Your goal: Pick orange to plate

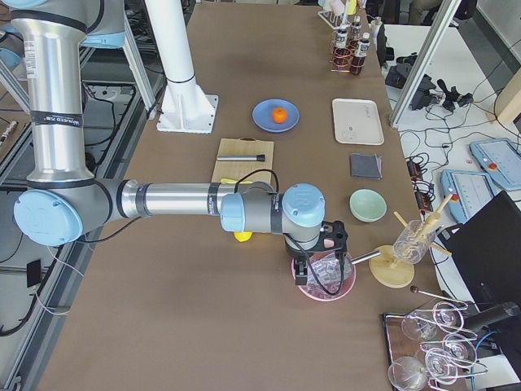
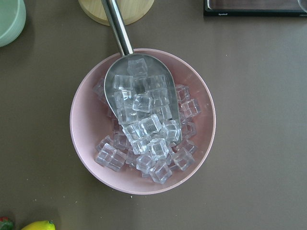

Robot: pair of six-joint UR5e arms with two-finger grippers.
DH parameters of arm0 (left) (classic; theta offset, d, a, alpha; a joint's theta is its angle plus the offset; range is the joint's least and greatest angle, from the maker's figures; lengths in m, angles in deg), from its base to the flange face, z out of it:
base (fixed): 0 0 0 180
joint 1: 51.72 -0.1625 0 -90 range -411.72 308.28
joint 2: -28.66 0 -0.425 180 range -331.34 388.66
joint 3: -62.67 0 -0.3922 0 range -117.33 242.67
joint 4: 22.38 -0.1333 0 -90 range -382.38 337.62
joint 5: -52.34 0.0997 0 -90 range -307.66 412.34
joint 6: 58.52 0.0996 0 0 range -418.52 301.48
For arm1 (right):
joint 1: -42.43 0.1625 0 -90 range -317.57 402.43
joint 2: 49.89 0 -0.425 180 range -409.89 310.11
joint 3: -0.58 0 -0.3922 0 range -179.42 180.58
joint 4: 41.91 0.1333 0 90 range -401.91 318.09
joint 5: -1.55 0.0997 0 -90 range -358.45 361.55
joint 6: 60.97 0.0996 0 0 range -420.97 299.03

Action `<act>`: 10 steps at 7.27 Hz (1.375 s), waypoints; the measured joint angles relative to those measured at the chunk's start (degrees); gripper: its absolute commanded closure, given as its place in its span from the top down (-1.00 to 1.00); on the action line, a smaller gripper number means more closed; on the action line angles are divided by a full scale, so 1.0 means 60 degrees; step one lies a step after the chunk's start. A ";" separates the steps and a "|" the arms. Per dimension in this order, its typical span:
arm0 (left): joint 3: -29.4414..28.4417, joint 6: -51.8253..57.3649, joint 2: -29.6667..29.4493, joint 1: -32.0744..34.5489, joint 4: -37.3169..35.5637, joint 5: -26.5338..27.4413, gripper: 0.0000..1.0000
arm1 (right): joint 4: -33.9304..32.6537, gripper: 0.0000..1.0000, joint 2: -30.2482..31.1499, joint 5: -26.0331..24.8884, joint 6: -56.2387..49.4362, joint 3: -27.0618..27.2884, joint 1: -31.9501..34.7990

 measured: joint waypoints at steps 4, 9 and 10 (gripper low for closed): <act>-0.0043 -0.0009 0.0002 0.0005 0.0117 0.0051 0.96 | -0.0275 1.00 0.0056 -0.0513 0.0079 0.0109 -0.0122; -0.0109 -0.0076 0.0010 0.0005 0.0105 0.0076 0.96 | -0.0139 1.00 0.0126 -0.0529 0.0084 0.0128 -0.0228; -0.0147 -0.0076 0.0006 0.0005 0.0104 0.0082 0.96 | -0.0134 1.00 0.0117 -0.0529 0.0082 0.0134 -0.0242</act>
